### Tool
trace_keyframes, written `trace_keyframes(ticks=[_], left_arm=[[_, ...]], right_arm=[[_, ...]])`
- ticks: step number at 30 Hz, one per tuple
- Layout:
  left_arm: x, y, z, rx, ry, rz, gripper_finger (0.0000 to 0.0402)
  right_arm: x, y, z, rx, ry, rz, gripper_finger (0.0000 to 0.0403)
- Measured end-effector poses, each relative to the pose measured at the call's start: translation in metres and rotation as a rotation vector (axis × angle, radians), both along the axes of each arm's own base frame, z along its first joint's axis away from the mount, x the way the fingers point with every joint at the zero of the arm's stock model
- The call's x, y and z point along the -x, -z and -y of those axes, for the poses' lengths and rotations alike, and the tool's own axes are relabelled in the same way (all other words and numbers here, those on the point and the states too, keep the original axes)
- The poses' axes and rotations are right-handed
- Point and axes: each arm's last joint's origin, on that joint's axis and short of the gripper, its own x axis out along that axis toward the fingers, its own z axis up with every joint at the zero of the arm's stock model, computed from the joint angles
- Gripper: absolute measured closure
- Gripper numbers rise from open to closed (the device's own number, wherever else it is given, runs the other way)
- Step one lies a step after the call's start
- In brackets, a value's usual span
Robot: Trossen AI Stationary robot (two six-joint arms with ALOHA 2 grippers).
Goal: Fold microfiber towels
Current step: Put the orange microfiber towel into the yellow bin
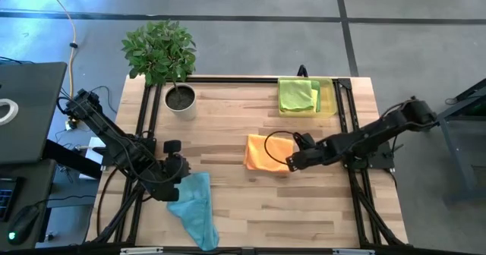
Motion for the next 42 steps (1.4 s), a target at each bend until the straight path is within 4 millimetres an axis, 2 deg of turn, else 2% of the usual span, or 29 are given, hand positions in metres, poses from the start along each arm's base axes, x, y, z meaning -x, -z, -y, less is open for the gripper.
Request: trace_keyframes(ticks=[4,8,12,20,24,37,42], left_arm=[[0.000,0.000,0.000,-0.011,0.018,-0.005,0.0344],[0.000,0.000,0.000,-0.025,0.041,-0.011,0.0344],[0.000,0.000,0.000,-0.036,0.059,-0.017,0.0344],[0.000,0.000,0.000,-0.051,0.083,-0.025,0.0344],[0.000,0.000,0.000,-0.051,0.083,-0.025,0.0344],[0.000,0.000,0.000,-0.053,0.085,-0.025,0.0344],[0.000,0.000,0.000,-0.046,0.074,-0.023,0.0344]], right_arm=[[-0.001,0.017,0.004,-0.033,0.060,0.073,0.0205],[-0.001,0.034,0.012,-0.048,0.143,0.074,0.0166],[-0.007,0.044,0.017,-0.044,0.165,0.098,0.0161],[-0.019,0.062,0.022,0.009,0.122,0.077,0.0176],[-0.020,0.062,0.022,0.053,0.100,0.089,0.0204],[-0.021,0.063,0.028,0.195,-0.079,0.040,0.0388],[-0.027,0.059,0.036,0.253,-0.177,0.011,0.0396]])
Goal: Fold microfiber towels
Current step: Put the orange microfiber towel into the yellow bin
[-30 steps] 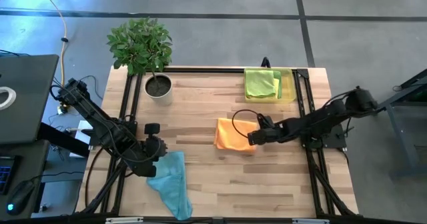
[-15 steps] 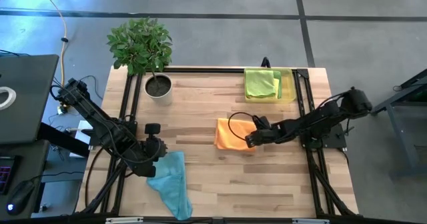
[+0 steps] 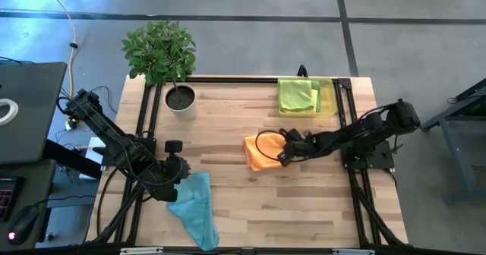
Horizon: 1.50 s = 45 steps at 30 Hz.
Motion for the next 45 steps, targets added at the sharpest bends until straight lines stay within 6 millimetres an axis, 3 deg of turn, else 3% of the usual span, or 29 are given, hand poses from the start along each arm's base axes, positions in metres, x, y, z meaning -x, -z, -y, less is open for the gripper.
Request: trace_keyframes(ticks=[6,13,18,23,28,38,45], left_arm=[[0.000,0.000,0.000,-0.005,-0.003,0.004,0.0344],[0.000,0.000,0.000,-0.005,-0.006,0.006,0.0344],[0.000,0.000,0.000,-0.004,-0.029,0.019,0.0344],[0.000,0.000,-0.001,0.010,-0.052,0.025,0.0344],[0.000,0.000,-0.001,0.012,-0.054,0.025,0.0344],[0.000,0.000,-0.001,0.010,-0.052,0.024,0.0344],[0.000,0.000,-0.001,0.010,-0.052,0.023,0.0344]], right_arm=[[-0.026,-0.027,0.024,0.105,-0.099,0.006,0.0401],[-0.046,-0.072,0.086,0.187,-0.005,-0.005,0.0402],[-0.047,-0.106,0.136,0.231,0.078,0.029,0.0402],[-0.034,-0.126,0.172,0.241,0.172,-0.018,0.0402],[-0.015,-0.127,0.185,0.193,0.206,-0.156,0.0402],[0.016,-0.118,0.187,0.189,0.181,-0.511,0.0402],[0.028,-0.117,0.195,0.176,0.210,-0.579,0.0402]])
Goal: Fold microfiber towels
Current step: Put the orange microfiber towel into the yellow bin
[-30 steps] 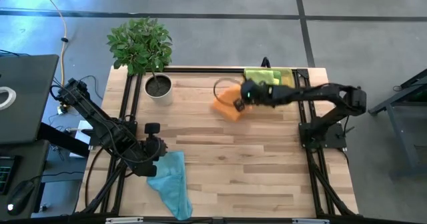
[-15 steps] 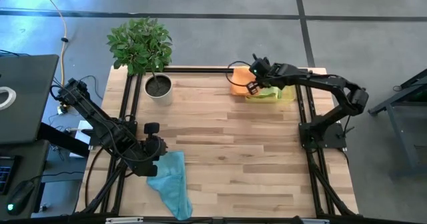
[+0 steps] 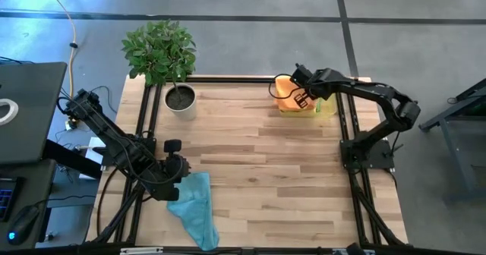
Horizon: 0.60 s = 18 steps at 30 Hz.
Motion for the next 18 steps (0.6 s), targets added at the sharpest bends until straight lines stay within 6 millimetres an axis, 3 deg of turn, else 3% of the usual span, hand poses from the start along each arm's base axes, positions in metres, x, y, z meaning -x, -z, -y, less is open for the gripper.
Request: trace_keyframes(ticks=[12,18], left_arm=[[0.000,0.000,0.000,0.000,0.000,-0.001,0.0344],[0.000,0.000,0.000,0.000,0.000,0.000,0.0344]], right_arm=[[0.010,0.000,0.009,-0.002,0.011,-0.047,0.0401],[0.013,0.001,0.006,-0.030,0.024,-0.079,0.0342]])
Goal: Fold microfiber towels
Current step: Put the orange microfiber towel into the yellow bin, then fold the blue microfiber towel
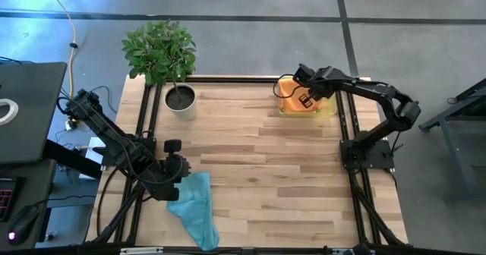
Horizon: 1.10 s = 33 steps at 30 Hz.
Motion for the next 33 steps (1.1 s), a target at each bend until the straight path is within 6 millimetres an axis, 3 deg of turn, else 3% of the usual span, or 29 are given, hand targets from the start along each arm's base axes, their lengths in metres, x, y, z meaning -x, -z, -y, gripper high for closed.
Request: trace_keyframes(ticks=[8,13,17,24,33], left_arm=[[0.000,0.000,0.000,-0.001,-0.001,0.001,0.0344],[0.000,0.000,-0.001,-0.013,-0.022,0.018,0.0344],[-0.001,-0.001,-0.001,-0.015,-0.055,0.039,0.0344],[-0.001,-0.001,-0.001,0.051,-0.137,0.062,0.0344],[-0.007,0.015,0.008,0.185,-0.087,0.050,0.0344]], right_arm=[[0.006,-0.001,-0.006,0.040,0.089,-0.079,0.0231],[0.006,-0.001,-0.019,0.035,0.122,-0.123,0.0222],[-0.005,0.000,-0.036,-0.004,0.094,-0.079,0.0233],[-0.038,0.002,-0.092,-0.072,-0.052,0.055,0.0255],[-0.080,-0.001,-0.192,-0.064,-0.301,0.408,0.0258]])
